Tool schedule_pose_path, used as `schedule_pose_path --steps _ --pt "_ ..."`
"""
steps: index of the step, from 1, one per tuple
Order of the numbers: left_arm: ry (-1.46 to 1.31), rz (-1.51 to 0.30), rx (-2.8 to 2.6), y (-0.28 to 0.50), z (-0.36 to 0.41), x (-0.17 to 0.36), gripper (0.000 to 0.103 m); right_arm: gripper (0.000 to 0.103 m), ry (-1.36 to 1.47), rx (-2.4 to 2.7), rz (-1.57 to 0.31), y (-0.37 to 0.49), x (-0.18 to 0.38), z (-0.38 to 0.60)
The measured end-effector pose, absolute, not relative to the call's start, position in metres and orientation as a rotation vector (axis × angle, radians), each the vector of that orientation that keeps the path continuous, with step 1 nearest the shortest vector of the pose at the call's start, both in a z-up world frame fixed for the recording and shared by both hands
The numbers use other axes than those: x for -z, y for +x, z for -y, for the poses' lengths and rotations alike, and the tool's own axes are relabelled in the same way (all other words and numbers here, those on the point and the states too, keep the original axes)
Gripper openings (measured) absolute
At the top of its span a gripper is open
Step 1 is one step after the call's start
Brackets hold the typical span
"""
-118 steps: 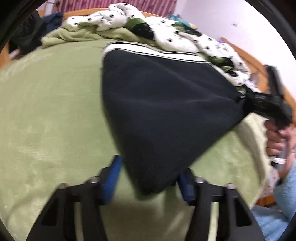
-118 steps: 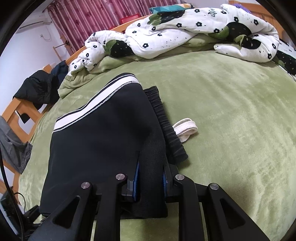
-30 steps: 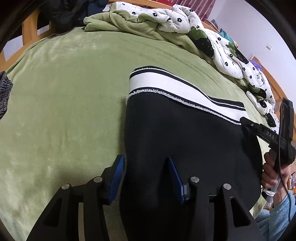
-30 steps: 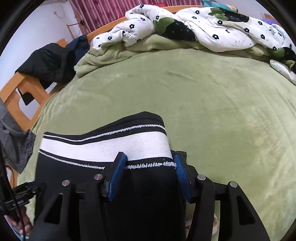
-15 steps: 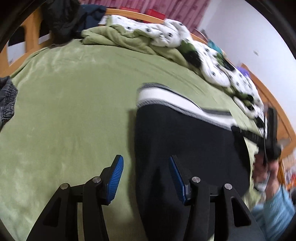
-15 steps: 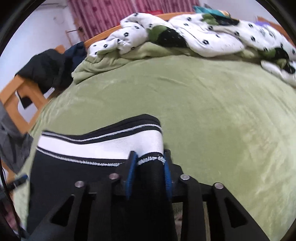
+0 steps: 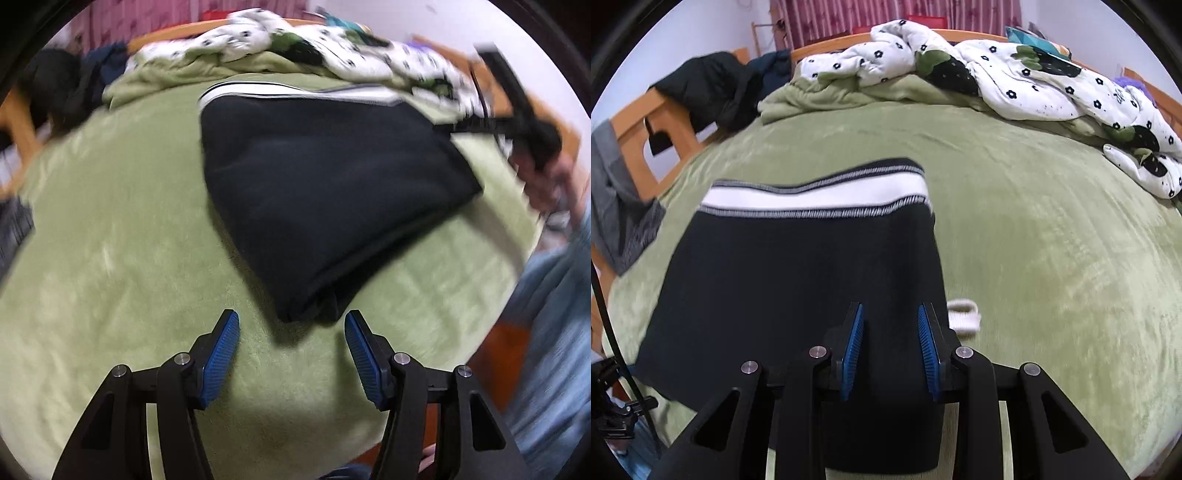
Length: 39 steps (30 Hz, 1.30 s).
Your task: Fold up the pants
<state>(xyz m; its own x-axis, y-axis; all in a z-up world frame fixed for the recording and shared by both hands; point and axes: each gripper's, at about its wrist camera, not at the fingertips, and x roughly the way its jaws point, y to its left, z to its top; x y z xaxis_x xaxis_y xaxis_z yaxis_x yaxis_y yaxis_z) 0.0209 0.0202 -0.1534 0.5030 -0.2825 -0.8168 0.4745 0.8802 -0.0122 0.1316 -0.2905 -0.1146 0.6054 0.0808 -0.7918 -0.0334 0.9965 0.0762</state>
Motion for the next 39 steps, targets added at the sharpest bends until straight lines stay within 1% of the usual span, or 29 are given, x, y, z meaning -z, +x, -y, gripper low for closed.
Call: schedule_pose_path --steps 3,5,6,7,8,9,10,11,13,14,16,17,18,19,20,23,25,26,28,30,31,33,35,37,39 --pt "0.264 -0.908 0.436 0.019 -0.011 0.153 0.056 0.031 0.088 -0.072 -0.921 0.121 0.116 0.292" --pt "0.332 -0.919 0.403 0.024 -0.002 0.160 0.043 0.032 0.109 -0.081 -0.930 0.117 0.120 0.292" --pt "0.383 -0.919 0.390 0.026 0.003 0.163 0.042 0.033 0.100 -0.078 -0.935 0.115 0.123 0.291" --pt "0.440 -0.904 0.373 0.025 0.011 0.167 0.036 0.033 0.085 -0.074 -0.934 0.115 0.124 0.289" --pt "0.472 -0.885 0.366 0.024 0.015 0.168 0.023 0.033 0.059 -0.071 -0.932 0.114 0.127 0.286" --pt "0.475 -0.858 0.340 0.023 0.017 0.165 0.017 0.033 0.041 -0.069 -0.931 0.114 0.128 0.285" --pt "0.415 -0.816 0.313 0.023 0.013 0.154 0.013 0.033 0.029 -0.066 -0.928 0.113 0.128 0.284" --pt "0.329 -0.793 0.307 0.024 0.005 0.143 0.013 0.033 0.027 -0.065 -0.927 0.112 0.128 0.283" --pt "0.116 -0.802 0.296 0.031 -0.018 0.132 0.012 0.033 0.035 -0.071 -0.929 0.110 0.128 0.284" --pt "0.092 -0.854 0.280 0.038 -0.022 0.139 0.013 0.033 0.040 -0.075 -0.931 0.109 0.129 0.285" --pt "0.119 -0.940 0.254 0.040 -0.021 0.162 0.013 0.036 0.029 -0.084 -0.940 0.107 0.133 0.283" --pt "0.120 -0.926 0.248 0.034 -0.021 0.165 0.013 0.037 0.004 -0.083 -0.940 0.105 0.135 0.280" --pt "0.135 -0.900 0.247 0.027 -0.020 0.161 0.013 0.037 -0.022 -0.081 -0.935 0.104 0.134 0.278" --pt "0.135 -0.899 0.252 0.024 -0.021 0.158 0.015 0.037 -0.041 -0.081 -0.930 0.103 0.133 0.276" --pt "0.117 -0.908 0.255 0.023 -0.025 0.155 0.015 0.037 -0.047 -0.083 -0.927 0.102 0.131 0.276" --pt "0.046 -0.927 0.242 0.015 -0.043 0.144 0.015 0.038 0.002 -0.075 -0.927 0.100 0.125 0.284" --pt "0.032 -0.893 0.220 0.009 -0.052 0.131 0.015 0.038 0.036 -0.069 -0.920 0.099 0.120 0.290" --pt "0.015 -0.868 0.222 0.006 -0.056 0.125 0.021 0.038 0.052 -0.077 -0.913 0.099 0.117 0.293" --pt "-0.001 -0.820 0.228 0.007 -0.053 0.109 0.026 0.038 0.075 -0.070 -0.882 0.097 0.112 0.296" --pt "-0.012 -0.791 0.281 0.015 -0.042 0.096 0.036 0.038 0.107 -0.064 -0.828 0.095 0.108 0.298" --pt "-0.011 -0.774 0.296 0.024 -0.034 0.090 0.045 0.038 0.120 -0.073 -0.820 0.096 0.108 0.299" --pt "0.019 -0.764 0.300 0.040 -0.020 0.091 0.045 0.038 0.101 -0.097 -0.869 0.100 0.116 0.295" --pt "0.061 -0.806 0.280 0.053 -0.006 0.106 0.045 0.038 0.023 -0.098 -0.931 0.102 0.135 0.288" --pt "0.058 -0.898 0.249 0.059 -0.004 0.135 0.046 0.038 -0.072 -0.069 -0.909 0.094 0.148 0.278" --pt "0.036 -0.879 0.241 0.054 -0.007 0.145 0.047 0.040 -0.144 -0.058 -0.893 0.088 0.151 0.266"
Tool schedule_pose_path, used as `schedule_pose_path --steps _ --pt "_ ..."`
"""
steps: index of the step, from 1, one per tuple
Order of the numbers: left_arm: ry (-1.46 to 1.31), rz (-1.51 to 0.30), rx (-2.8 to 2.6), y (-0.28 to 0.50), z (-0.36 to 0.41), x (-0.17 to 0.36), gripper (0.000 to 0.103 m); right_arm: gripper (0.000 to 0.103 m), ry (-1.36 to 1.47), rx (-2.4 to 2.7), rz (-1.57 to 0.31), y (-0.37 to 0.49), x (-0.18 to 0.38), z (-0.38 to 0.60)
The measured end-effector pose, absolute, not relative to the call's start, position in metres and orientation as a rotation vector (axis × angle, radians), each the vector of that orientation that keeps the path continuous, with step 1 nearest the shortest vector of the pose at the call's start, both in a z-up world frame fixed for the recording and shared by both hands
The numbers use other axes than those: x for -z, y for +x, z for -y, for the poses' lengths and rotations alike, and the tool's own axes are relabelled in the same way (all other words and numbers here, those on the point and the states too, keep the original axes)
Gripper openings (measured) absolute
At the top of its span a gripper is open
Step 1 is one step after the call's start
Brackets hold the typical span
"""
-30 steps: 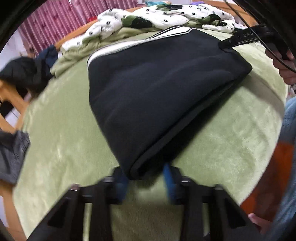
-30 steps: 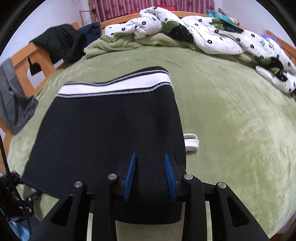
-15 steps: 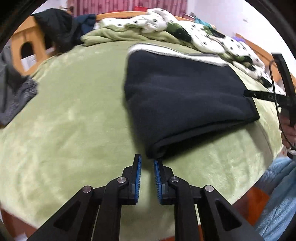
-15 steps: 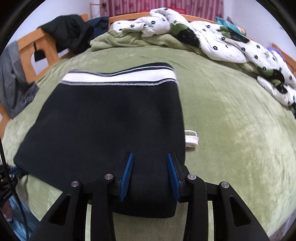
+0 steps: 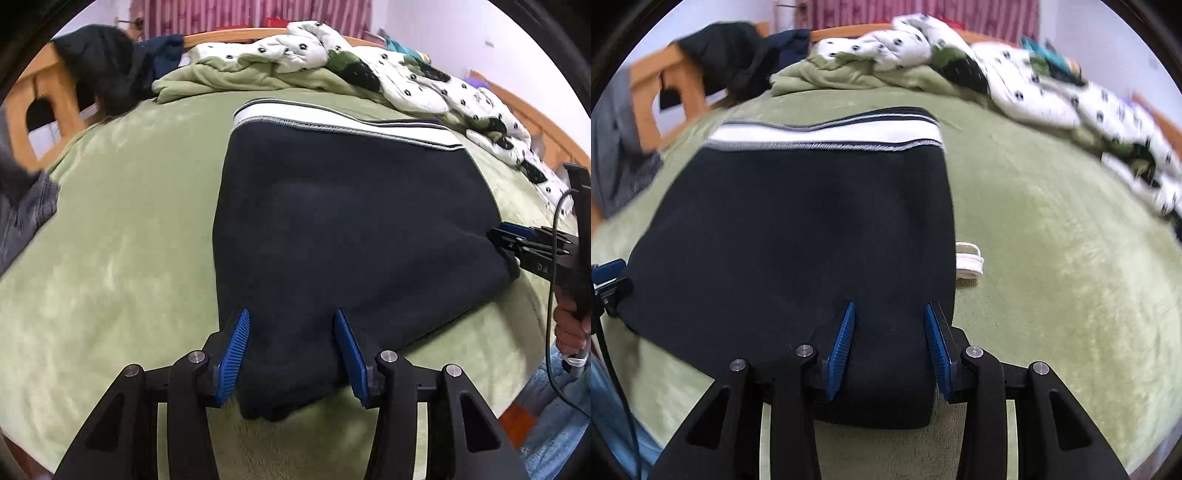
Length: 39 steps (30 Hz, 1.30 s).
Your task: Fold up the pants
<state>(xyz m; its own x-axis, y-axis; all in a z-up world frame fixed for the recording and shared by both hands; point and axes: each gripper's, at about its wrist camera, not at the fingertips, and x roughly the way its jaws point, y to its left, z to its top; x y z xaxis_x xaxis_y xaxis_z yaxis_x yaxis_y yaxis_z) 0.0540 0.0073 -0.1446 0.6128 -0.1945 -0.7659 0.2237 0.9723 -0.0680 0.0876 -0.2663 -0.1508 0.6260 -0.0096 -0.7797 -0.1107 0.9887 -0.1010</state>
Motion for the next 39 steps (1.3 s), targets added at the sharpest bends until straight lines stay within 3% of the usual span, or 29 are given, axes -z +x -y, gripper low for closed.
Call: schedule_pose_path --steps 5,14,16,20,39 --pt "-0.043 -0.900 0.271 0.067 -0.015 0.120 0.047 0.040 -0.074 -0.096 -0.879 0.098 0.130 0.272" --pt "-0.050 -0.773 0.295 0.190 0.014 0.081 0.048 0.048 -0.101 -0.104 -0.680 0.185 0.087 0.249" --pt "-0.009 -0.758 0.246 0.216 0.022 0.090 0.049 0.052 -0.076 -0.118 -0.694 0.211 0.099 0.251" --pt "0.034 -0.904 0.193 0.254 0.026 0.144 0.051 0.051 -0.079 -0.095 -0.771 0.239 0.149 0.266" --pt "-0.014 -0.859 0.215 0.246 0.018 0.147 0.060 0.052 -0.041 -0.106 -0.757 0.235 0.149 0.269"
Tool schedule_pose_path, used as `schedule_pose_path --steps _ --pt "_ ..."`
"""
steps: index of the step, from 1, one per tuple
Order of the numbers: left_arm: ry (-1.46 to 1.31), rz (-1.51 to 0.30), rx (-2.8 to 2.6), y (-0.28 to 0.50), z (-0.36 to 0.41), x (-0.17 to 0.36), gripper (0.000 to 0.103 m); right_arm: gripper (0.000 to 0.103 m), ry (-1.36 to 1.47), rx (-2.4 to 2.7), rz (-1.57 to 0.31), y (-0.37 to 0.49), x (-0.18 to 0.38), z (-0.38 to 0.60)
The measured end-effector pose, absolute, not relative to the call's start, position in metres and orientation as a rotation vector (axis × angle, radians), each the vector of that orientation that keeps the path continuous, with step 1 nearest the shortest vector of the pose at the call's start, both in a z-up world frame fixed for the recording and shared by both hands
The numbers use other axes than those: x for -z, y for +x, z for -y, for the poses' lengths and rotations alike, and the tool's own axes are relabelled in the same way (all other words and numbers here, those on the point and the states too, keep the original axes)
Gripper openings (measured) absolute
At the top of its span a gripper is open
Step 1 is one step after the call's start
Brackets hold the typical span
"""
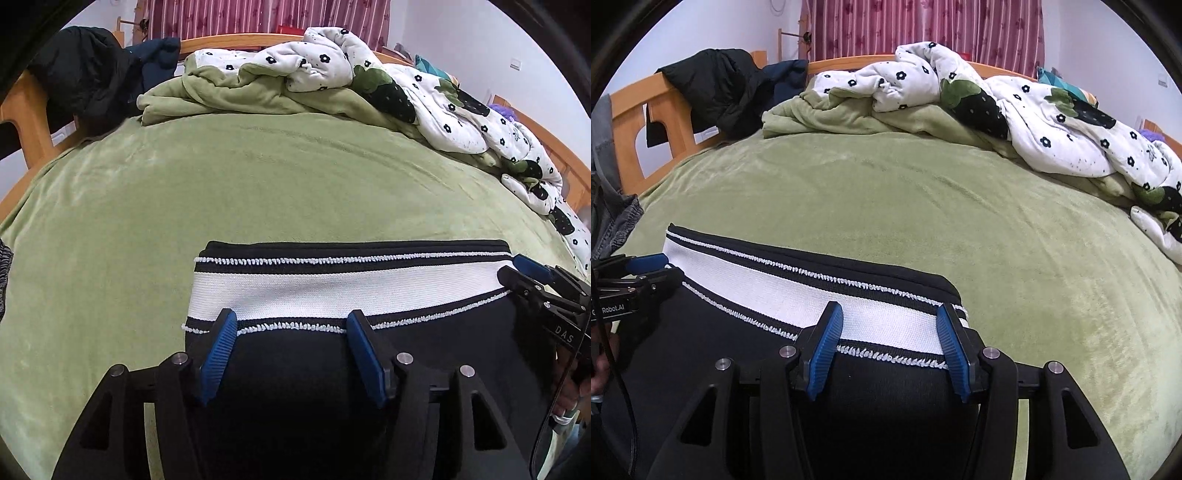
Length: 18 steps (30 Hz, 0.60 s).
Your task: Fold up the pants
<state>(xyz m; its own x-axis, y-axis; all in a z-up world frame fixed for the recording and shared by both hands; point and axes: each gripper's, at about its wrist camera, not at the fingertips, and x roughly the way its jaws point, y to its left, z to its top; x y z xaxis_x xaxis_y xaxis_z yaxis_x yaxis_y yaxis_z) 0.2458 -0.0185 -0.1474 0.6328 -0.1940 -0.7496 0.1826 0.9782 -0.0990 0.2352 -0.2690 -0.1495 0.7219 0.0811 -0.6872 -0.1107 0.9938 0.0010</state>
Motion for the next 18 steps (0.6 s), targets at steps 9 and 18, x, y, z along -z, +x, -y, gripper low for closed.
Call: schedule_pose_path --steps 9,18 --pt "-0.083 -0.918 0.234 0.237 0.004 0.149 0.064 0.051 -0.054 -0.119 -0.762 0.230 0.149 0.270" --pt "-0.057 -0.978 0.265 0.204 -0.002 0.153 0.072 0.059 -0.062 -0.123 -0.812 0.216 0.142 0.273"
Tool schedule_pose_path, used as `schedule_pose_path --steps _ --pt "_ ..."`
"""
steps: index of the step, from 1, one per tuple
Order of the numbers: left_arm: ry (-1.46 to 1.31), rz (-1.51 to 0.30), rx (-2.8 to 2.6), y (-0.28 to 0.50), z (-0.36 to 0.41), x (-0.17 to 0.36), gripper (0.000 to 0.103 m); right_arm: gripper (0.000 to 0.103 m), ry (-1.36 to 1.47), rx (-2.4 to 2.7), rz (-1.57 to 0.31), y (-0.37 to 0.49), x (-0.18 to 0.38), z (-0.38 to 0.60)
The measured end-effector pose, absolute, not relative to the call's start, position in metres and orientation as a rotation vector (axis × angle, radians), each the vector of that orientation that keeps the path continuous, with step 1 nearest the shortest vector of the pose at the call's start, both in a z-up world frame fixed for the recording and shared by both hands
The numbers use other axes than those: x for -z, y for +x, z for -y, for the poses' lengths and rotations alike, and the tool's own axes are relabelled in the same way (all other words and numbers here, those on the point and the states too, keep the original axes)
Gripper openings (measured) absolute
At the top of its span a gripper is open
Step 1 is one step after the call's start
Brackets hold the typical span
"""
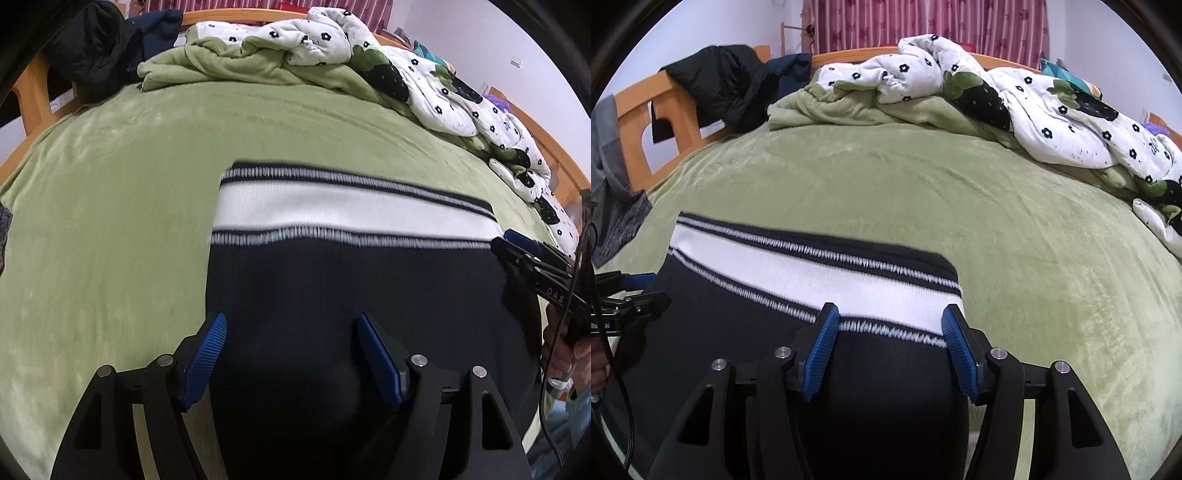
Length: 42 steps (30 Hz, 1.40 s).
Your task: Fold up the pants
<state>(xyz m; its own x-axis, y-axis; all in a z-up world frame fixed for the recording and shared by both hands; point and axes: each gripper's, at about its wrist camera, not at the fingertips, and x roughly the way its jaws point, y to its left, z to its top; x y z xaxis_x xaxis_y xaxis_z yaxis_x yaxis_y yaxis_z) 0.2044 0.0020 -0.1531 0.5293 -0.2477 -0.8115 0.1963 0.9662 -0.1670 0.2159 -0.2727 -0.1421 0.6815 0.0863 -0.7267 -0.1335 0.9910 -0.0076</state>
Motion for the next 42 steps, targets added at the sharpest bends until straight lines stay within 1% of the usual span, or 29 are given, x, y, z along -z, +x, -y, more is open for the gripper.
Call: schedule_pose_path --steps 2,3,8,15,19,23,29,31,32,34,35,39,41,42 --pt "-0.063 -0.986 0.260 0.198 -0.005 0.154 0.073 0.064 -0.067 -0.118 -0.836 0.210 0.142 0.274" --pt "-0.069 -0.993 0.255 0.196 -0.006 0.154 0.073 0.064 -0.055 -0.120 -0.850 0.208 0.143 0.276" --pt "-0.127 -1.040 0.252 0.183 -0.015 0.153 0.073 0.064 0.054 -0.137 -0.914 0.183 0.138 0.293" --pt "-0.093 -1.068 0.232 0.139 -0.012 0.149 0.073 0.064 -0.004 -0.120 -0.958 0.136 0.135 0.283" --pt "-0.071 -1.029 0.191 0.105 -0.004 0.143 0.073 0.064 0.065 -0.121 -0.990 0.104 0.131 0.283" --pt "-0.066 -1.059 0.202 0.074 0.006 0.136 0.073 0.064 0.144 -0.081 -0.940 0.057 0.117 0.285" --pt "-0.064 -0.983 0.174 0.012 0.020 0.105 0.073 0.064 0.101 -0.050 -0.851 -0.009 0.090 0.271" --pt "-0.041 -0.935 0.131 -0.005 0.018 0.095 0.073 0.064 0.093 -0.086 -0.853 -0.022 0.085 0.266" --pt "-0.020 -0.914 0.112 -0.013 0.017 0.089 0.075 0.065 0.101 -0.098 -0.856 -0.028 0.083 0.265" --pt "0.014 -0.875 0.095 -0.030 0.015 0.076 0.079 0.070 0.131 -0.088 -0.853 -0.041 0.079 0.264" --pt "0.016 -0.863 0.090 -0.035 0.013 0.071 0.081 0.077 0.140 -0.080 -0.848 -0.046 0.077 0.263" --pt "-0.011 -0.808 0.064 -0.062 -0.001 0.057 0.086 0.096 0.105 -0.027 -0.783 -0.067 0.069 0.255" --pt "-0.020 -0.802 0.059 -0.070 -0.002 0.055 0.087 0.100 0.070 -0.009 -0.769 -0.075 0.066 0.250" --pt "-0.019 -0.799 0.058 -0.072 -0.002 0.055 0.087 0.100 0.058 -0.002 -0.772 -0.077 0.066 0.248"
